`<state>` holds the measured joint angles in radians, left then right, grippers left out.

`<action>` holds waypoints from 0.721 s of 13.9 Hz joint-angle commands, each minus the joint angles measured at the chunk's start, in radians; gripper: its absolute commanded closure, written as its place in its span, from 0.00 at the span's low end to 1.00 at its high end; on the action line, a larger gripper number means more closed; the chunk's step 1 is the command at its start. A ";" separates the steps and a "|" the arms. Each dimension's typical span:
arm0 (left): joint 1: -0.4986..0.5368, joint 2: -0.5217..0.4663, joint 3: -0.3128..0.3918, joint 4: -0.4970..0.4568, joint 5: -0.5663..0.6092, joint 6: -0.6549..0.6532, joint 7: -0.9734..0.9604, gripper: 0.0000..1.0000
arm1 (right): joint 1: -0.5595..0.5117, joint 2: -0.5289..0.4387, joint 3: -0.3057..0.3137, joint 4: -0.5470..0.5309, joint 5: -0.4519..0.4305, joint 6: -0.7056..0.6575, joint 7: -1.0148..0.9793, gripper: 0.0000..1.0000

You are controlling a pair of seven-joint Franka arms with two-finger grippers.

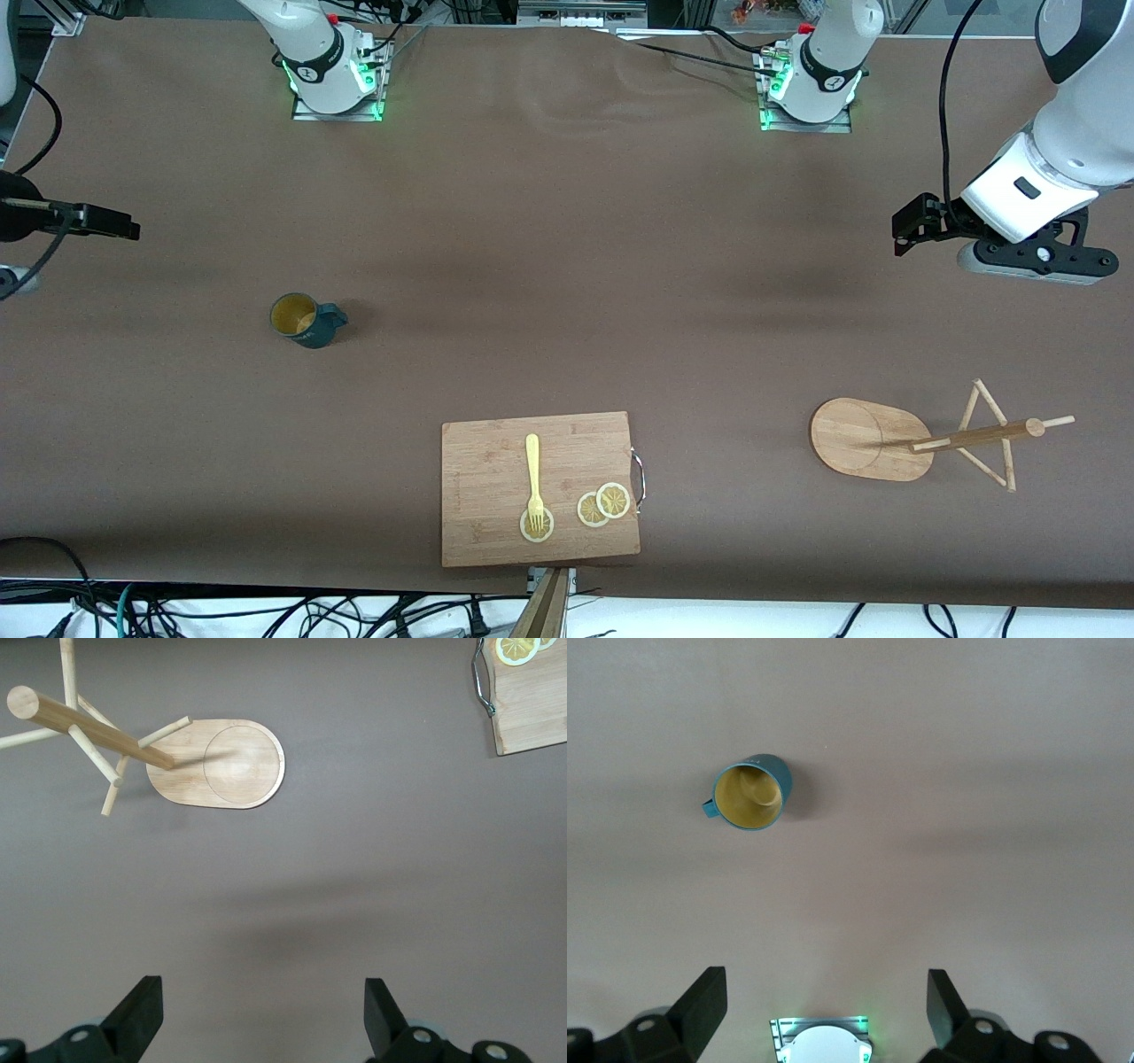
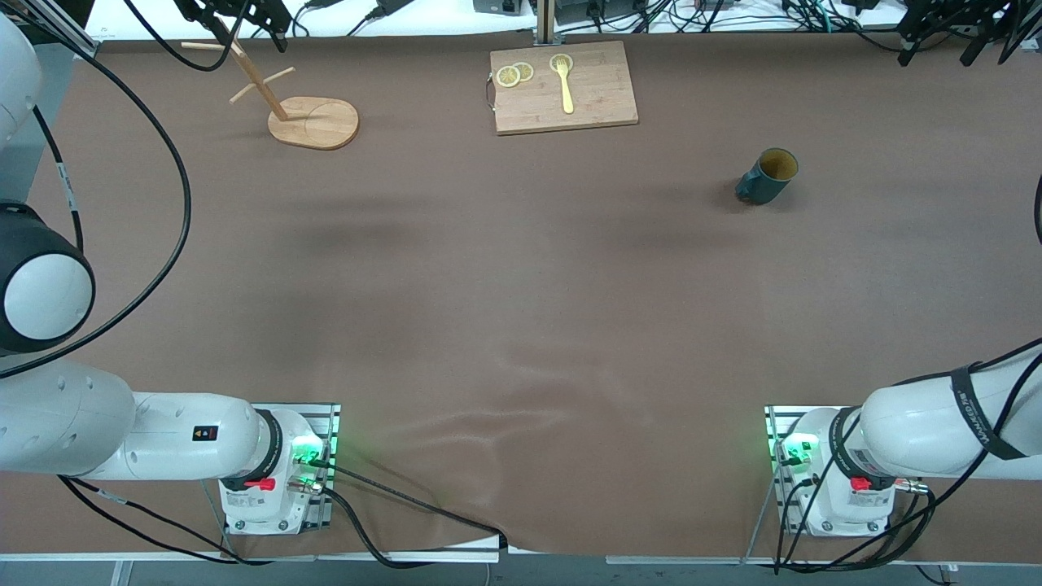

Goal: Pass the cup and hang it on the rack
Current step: 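Reach the right gripper down to the teal mug's rim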

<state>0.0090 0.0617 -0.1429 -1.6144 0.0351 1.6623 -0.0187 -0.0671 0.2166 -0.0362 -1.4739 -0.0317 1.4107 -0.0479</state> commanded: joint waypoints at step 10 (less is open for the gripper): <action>0.003 0.003 -0.003 0.021 0.012 -0.022 -0.009 0.00 | 0.000 -0.028 0.016 -0.480 0.078 0.570 -0.010 0.00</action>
<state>0.0091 0.0617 -0.1429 -1.6144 0.0351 1.6623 -0.0187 -0.0665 0.2184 -0.0315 -1.8493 0.0308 1.8670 -0.0481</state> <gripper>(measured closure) 0.000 0.000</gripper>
